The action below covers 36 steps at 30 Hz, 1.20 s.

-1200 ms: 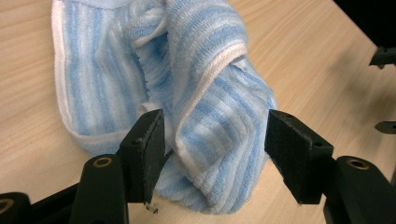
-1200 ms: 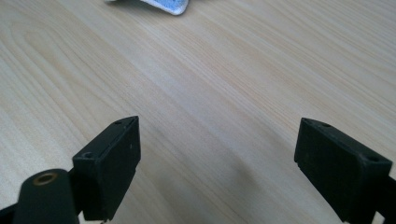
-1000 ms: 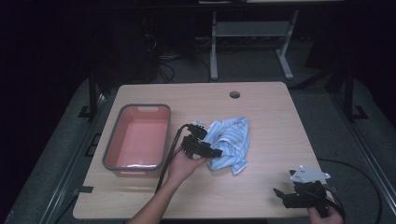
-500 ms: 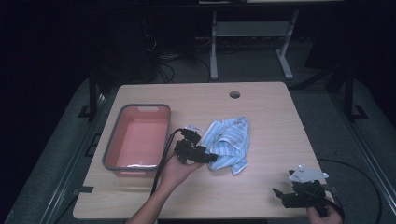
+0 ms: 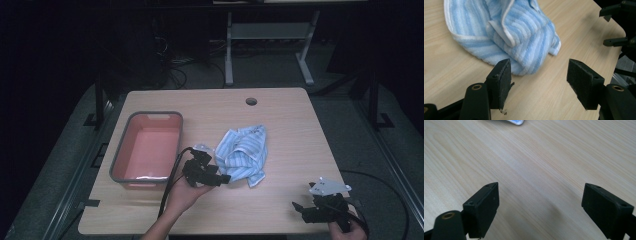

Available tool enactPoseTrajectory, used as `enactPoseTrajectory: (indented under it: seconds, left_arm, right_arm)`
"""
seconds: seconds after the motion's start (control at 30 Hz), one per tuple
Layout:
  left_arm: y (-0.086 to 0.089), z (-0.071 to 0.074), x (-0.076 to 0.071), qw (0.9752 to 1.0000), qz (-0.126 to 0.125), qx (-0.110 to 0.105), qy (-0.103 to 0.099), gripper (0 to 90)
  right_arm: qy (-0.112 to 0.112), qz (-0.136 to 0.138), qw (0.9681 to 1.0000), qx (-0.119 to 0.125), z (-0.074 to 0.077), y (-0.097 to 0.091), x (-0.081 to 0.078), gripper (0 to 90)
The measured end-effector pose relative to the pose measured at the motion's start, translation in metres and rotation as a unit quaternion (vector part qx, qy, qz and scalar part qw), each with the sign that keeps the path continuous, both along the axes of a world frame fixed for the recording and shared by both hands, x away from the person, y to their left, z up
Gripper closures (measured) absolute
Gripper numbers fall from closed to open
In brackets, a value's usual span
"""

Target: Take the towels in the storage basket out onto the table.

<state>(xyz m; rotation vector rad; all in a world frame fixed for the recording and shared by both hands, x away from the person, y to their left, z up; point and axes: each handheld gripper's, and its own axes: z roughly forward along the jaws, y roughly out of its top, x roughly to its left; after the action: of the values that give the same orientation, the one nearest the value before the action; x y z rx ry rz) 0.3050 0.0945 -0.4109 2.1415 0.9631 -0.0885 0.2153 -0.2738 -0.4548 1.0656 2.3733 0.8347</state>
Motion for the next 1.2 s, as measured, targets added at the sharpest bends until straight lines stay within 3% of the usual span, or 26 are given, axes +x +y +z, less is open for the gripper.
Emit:
enactPoseTrajectory:
  seconds: [0.5,0.6,1.2]
  left_arm:
    - [0.005,-0.008,-0.022,0.9999,-0.013,-0.008,-0.002,35.4]
    - [0.007,-0.01,-0.025,0.9995,-0.012,-0.029,0.006,35.0]
    - [0.02,-0.018,-0.049,0.9991,-0.005,-0.043,-0.006,34.5]
  right_arm:
    - [0.0,0.0,1.0,-0.003,0.0,0.001,0.0,13.9]
    - [0.001,0.0,1.0,-0.003,0.0,0.002,0.0,13.9]
    - [0.002,0.001,1.0,-0.008,-0.001,0.004,-0.002,13.9]
